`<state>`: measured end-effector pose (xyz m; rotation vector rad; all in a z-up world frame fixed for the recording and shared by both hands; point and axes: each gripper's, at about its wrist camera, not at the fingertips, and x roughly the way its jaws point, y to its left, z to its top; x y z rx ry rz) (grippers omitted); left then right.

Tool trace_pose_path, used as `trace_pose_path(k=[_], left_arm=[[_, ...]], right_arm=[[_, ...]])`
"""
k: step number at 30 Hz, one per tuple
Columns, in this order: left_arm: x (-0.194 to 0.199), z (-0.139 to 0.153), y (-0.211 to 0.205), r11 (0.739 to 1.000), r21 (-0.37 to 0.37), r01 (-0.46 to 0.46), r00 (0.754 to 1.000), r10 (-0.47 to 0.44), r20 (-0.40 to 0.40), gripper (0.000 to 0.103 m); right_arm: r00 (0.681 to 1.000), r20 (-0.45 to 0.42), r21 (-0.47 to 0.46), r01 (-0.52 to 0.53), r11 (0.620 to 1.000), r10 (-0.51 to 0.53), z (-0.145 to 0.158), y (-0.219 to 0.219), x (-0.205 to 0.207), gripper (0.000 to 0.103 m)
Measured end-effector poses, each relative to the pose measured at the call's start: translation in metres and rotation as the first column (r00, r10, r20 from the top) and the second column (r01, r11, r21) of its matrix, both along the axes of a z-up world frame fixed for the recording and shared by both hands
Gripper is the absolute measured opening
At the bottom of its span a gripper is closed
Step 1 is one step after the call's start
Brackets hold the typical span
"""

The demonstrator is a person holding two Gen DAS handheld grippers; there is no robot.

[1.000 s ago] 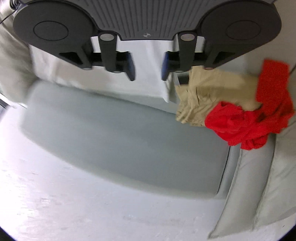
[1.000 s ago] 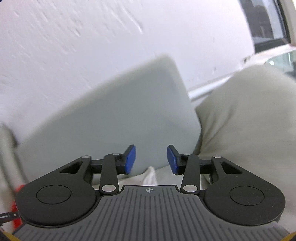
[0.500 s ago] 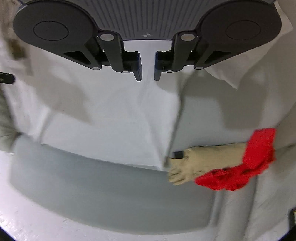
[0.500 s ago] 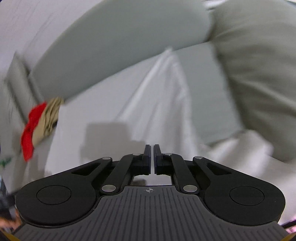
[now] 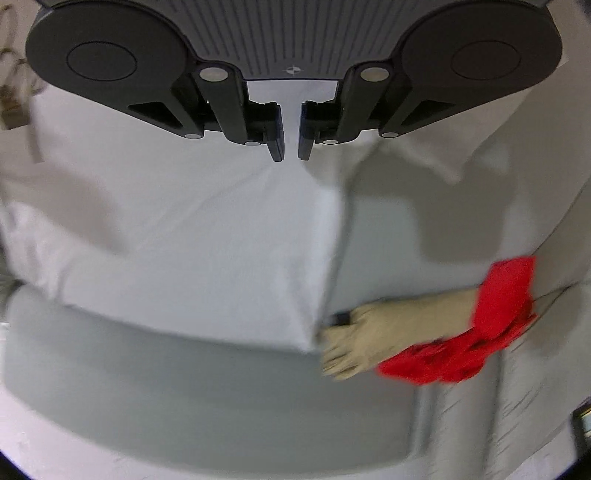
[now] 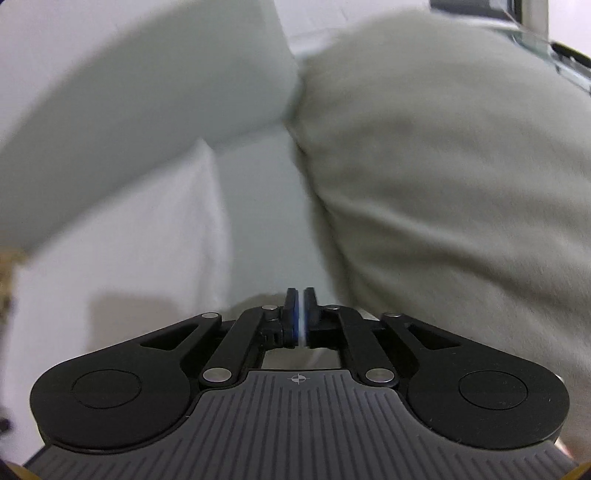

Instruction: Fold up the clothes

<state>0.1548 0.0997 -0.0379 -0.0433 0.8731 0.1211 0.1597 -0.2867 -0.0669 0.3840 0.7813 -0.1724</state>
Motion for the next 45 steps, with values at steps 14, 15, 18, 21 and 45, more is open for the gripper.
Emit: trace_pose_path(k=[14,15,18,21,45], left_arm=[[-0.025,-0.001,0.028,0.993,0.1,-0.067,0.989,0.08,-0.124,0.016],[-0.036,0.008,0.024,0.995,0.08,-0.052,0.992,0.061,-0.113,0.015],[-0.072,0.025,0.001,1.0,0.003,0.022,0.997,-0.021,-0.069,0.019],[-0.105,0.028,-0.034,0.991,-0.055,0.12,0.992,-0.123,-0.04,0.022],[-0.22,0.061,-0.099,0.955,-0.025,0.296,0.949,-0.297,-0.102,0.041]], right_arm=[[0.991,-0.128,0.089,0.037,0.995,-0.026,-0.003,0.014,-0.016,0.007],[0.994,-0.106,0.031,0.041,0.999,-0.038,0.01,0.017,-0.025,0.009],[0.999,-0.035,0.048,-0.001,0.999,0.003,0.044,0.025,-0.062,0.013],[0.985,-0.065,0.042,-0.157,0.987,0.16,0.056,0.054,-0.1,0.03],[0.963,-0.049,0.21,-0.25,0.945,0.265,0.098,0.04,-0.249,0.058]])
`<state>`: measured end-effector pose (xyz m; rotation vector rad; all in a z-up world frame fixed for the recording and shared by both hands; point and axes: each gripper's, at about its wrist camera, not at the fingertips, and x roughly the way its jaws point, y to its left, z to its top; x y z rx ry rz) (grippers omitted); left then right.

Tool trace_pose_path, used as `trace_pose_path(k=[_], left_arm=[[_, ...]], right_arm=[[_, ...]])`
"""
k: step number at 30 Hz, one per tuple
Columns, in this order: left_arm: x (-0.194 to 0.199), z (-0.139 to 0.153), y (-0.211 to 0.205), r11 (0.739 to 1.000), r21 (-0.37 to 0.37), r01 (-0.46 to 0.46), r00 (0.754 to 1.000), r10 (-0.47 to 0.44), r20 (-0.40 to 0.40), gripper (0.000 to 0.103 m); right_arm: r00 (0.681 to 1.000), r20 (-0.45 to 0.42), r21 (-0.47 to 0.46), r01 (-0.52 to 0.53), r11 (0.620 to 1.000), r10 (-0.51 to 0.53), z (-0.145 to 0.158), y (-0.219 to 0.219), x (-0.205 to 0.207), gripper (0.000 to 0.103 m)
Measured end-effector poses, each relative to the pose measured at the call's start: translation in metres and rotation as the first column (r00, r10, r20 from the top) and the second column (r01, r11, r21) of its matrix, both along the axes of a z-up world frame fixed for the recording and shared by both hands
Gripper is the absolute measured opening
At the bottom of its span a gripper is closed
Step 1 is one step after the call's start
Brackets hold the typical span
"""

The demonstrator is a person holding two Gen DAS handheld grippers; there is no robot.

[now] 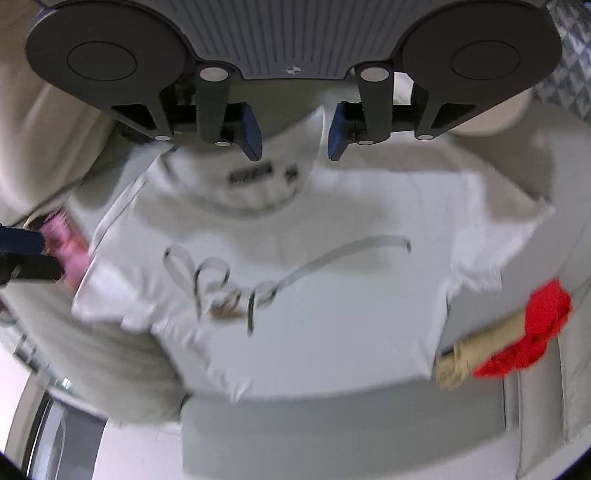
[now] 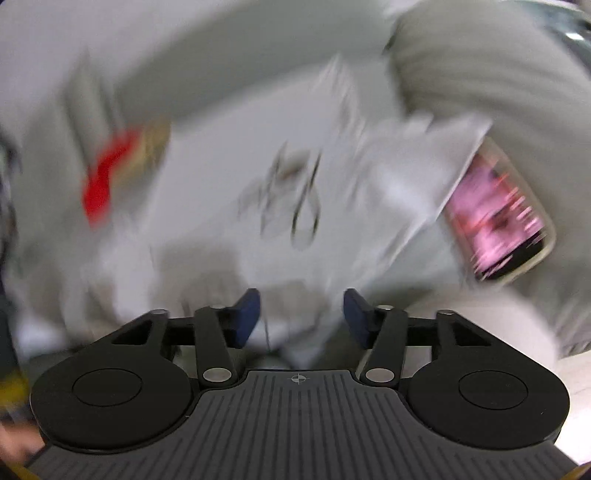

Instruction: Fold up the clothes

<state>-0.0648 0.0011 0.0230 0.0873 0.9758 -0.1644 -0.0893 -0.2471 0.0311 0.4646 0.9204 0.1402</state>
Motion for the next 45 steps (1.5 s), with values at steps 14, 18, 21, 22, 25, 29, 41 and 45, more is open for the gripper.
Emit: trace_pose_path(k=[14,18,21,22,25,29,41,45], left_arm=[[-0.02,0.111,0.014,0.936,-0.328,0.128,0.989,-0.094,0.118,0.06],[-0.012,0.064,-0.029,0.935,-0.305,0.182,0.983,-0.174,0.054,0.061],[-0.006,0.029,-0.049,0.946,-0.27,0.179,0.983,-0.185,0.001,0.06],[-0.004,0.024,-0.051,0.949,-0.265,0.173,0.984,-0.181,-0.006,0.059],[0.002,0.013,-0.054,0.956,-0.247,0.159,0.985,-0.17,-0.022,0.06],[0.008,0.008,-0.047,0.962,-0.232,0.145,0.988,-0.153,-0.017,0.06],[0.05,-0.026,-0.031,0.981,-0.19,0.049,0.999,-0.048,0.013,0.031],[0.059,-0.035,-0.034,0.98,-0.192,0.058,0.998,-0.059,0.001,0.031]], right_arm=[[0.946,0.254,0.025,0.2,0.979,-0.2,0.193,-0.106,-0.107,0.07],[0.973,0.187,0.015,0.137,0.99,-0.137,0.186,-0.105,-0.107,0.091],[0.986,0.027,0.198,0.156,0.968,-0.165,0.131,-0.113,-0.078,0.09],[0.982,-0.01,0.294,0.183,0.938,-0.189,0.111,-0.118,-0.069,0.09],[0.969,-0.061,0.674,0.216,0.706,-0.238,0.036,-0.137,-0.04,0.082],[0.935,-0.024,0.853,0.204,0.481,-0.354,-0.023,-0.149,-0.001,0.079],[0.891,0.11,0.1,0.432,0.897,-0.441,-0.012,-0.161,0.069,0.043],[0.895,0.012,0.156,0.439,0.885,-0.446,-0.027,-0.182,0.098,0.044]])
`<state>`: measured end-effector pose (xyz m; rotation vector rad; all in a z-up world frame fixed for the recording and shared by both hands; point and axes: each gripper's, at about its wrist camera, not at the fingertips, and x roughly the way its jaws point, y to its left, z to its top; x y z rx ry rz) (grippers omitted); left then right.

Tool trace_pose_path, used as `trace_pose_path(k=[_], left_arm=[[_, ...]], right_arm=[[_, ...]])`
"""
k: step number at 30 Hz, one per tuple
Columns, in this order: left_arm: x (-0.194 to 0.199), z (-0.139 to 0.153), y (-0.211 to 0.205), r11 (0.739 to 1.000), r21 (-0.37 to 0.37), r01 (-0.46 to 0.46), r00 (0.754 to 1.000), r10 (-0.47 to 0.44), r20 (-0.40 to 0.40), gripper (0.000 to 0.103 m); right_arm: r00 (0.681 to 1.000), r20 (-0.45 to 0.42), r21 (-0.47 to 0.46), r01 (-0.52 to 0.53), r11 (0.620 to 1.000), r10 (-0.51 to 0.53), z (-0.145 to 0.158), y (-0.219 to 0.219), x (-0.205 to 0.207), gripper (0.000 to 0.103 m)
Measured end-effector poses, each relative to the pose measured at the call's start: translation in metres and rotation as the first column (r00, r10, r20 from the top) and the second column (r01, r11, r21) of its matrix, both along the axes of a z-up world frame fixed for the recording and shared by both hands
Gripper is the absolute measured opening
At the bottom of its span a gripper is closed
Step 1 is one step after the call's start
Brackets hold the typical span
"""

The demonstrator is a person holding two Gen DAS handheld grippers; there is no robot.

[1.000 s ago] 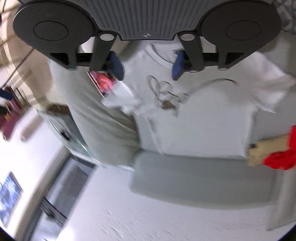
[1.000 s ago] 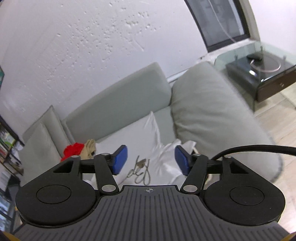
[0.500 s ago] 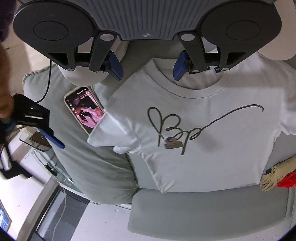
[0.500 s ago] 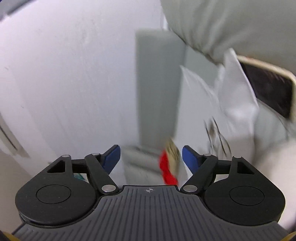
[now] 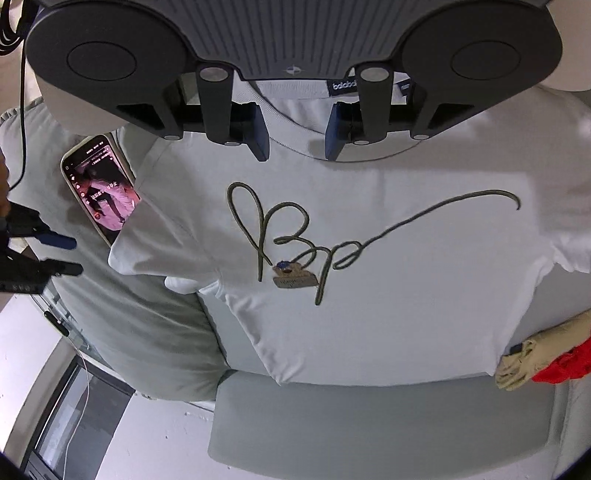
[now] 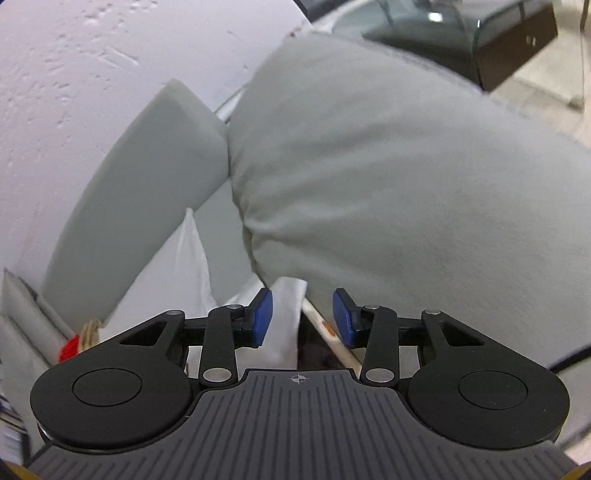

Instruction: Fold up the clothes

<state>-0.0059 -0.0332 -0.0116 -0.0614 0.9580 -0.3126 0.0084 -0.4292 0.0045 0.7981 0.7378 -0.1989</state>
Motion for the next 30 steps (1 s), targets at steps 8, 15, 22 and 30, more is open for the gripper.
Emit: trace_pose_path(k=[8,15,22,30], left_arm=[[0.008,-0.01,0.0,1.0,-0.01,0.007,0.999,-0.007,-0.033,0.031],[0.009,-0.014,-0.004,1.0,-0.009,0.016,0.999,-0.016,-0.045,0.032],[0.008,-0.015,-0.003,1.0,-0.012,0.015,0.999,-0.015,-0.045,0.032],[0.007,-0.015,0.0,1.0,-0.02,0.014,0.999,-0.015,-0.04,0.032]], right_arm=[[0.997,-0.042,0.059,-0.07,0.996,0.072,-0.031,-0.005,0.036,0.043],[0.988,-0.05,0.021,-0.148,0.989,0.149,-0.045,0.01,0.055,0.038],[0.988,-0.033,-0.117,-0.152,0.981,0.149,-0.042,0.02,0.057,0.005],[0.986,0.003,-0.326,-0.154,0.933,0.164,-0.018,0.056,0.054,0.003]])
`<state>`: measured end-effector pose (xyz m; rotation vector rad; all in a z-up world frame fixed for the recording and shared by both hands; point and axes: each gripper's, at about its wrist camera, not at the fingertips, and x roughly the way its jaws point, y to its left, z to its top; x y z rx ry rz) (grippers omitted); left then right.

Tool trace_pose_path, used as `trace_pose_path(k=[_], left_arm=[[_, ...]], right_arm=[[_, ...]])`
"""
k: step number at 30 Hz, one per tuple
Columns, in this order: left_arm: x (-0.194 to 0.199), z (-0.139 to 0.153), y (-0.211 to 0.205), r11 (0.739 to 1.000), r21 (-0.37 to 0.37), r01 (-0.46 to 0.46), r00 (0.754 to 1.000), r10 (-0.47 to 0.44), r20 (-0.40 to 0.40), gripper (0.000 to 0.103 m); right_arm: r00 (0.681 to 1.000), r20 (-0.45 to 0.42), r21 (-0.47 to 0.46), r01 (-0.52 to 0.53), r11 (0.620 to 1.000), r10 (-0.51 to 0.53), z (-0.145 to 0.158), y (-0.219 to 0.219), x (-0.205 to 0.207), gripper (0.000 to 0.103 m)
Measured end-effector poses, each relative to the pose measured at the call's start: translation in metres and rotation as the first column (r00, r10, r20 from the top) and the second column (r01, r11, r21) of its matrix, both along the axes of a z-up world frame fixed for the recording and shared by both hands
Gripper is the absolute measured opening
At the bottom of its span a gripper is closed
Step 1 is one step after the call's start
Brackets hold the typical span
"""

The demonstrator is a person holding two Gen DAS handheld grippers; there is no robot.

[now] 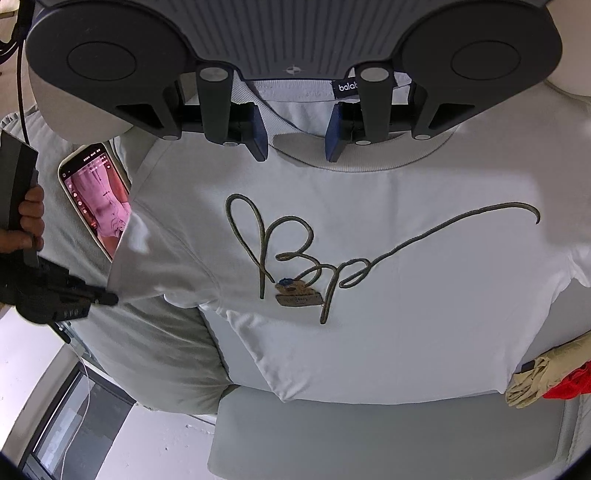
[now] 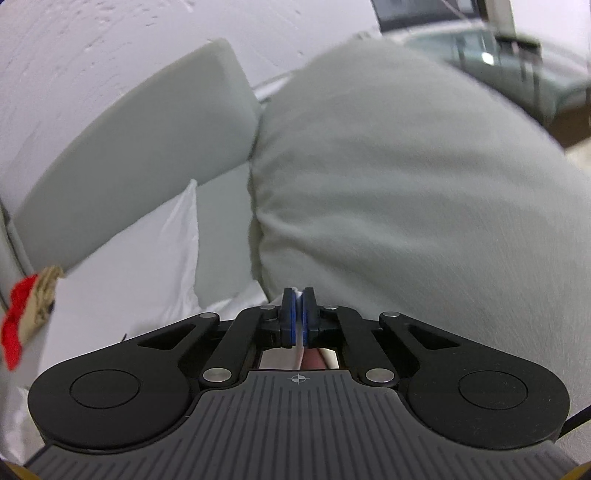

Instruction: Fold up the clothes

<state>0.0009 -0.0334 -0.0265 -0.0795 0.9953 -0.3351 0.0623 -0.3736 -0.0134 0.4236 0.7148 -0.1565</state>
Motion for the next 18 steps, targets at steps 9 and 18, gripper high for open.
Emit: trace_pose_path(k=[9,18], left_arm=[[-0.002,0.009,0.021,0.996,-0.019,-0.091,0.995,0.092,0.034,0.035],[-0.001,0.009,0.039,0.985,-0.03,-0.172,0.984,0.173,0.029,0.035]], right_arm=[[0.941,0.079,-0.248,-0.301,0.921,0.329,0.039,0.108,-0.007,0.003],[0.739,-0.19,-0.45,-0.651,0.612,0.647,0.006,0.21,-0.042,0.003]])
